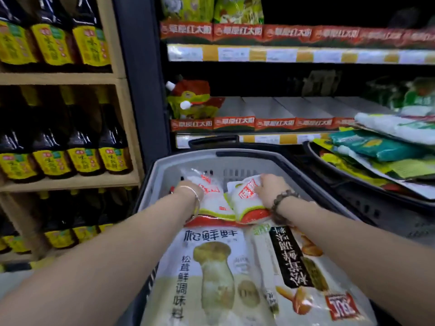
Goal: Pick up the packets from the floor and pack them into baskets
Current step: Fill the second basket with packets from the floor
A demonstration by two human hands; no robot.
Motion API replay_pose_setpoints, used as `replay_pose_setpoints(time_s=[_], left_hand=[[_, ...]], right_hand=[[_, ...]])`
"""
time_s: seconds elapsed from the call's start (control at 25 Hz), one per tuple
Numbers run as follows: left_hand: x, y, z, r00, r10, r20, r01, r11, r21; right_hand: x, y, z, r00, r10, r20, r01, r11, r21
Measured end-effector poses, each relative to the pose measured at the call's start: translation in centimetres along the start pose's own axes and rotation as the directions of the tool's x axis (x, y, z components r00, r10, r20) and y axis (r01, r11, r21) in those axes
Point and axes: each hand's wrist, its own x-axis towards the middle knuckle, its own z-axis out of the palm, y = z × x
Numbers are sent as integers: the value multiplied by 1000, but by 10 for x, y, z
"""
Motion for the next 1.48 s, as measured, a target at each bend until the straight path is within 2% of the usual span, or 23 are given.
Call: replay_pose_setpoints(time_s=[0.08,0.2,0.24,0.28,0.32,0.36,0.4,0.44,0.52,0.6,0.64,0.84,1.12,1.24,1.36,1.48], left_hand=[[-1,-2,8,999,-10,46,0,981,193],[1,-8,12,997,-43,-58,57,961,272],[-2,-10,11,993,-17,-117,51,953,297],[-4,-10,11,983,79,-163,-15,934,358],[-4,-11,16,964,216,-153,-125,881,457],[-5,-10,21,942,329,-67,-239,798,554],[-6,-9,28,925,375,59,-332,724,605],[-6,-8,33,926,336,171,-369,707,604],[-4,-8,40,925,225,306,-369,719,589],[-6,-10,43,920,197,339,-374,700,608],[-10,-11,44,915,201,351,-387,686,616],[-13,-8,43,912,191,362,-387,692,609],[-12,-9,44,911,191,365,-387,702,598],[-15,-2,30,895,208,394,-417,701,579],[-25,1,0,838,321,442,-537,631,560],[-22,-11,-40,836,453,310,-549,684,480]], right_hand=[[0,8,6,998,67,15,-65,988,-137],[1,11,-2,996,57,-69,-77,944,-321],[1,11,-4,995,-5,-104,-32,936,-351],[1,8,-4,989,-105,-105,59,925,-375],[1,4,-2,973,-216,-78,169,905,-390],[-1,1,3,951,-309,-24,278,884,-375],[-2,-3,9,933,-355,51,350,870,-346],[-2,-5,15,925,-354,141,381,866,-324],[1,-4,23,902,-245,354,366,869,-332],[2,-3,26,850,-71,521,267,912,-312],[0,-3,27,829,-19,559,220,930,-295],[-9,-5,33,880,-73,468,233,927,-294],[-6,-7,33,883,-80,462,252,912,-323],[-5,-13,27,907,-127,403,262,917,-301],[-9,-31,15,932,-206,297,277,935,-223],[-18,-73,-1,923,-310,227,354,916,-189]])
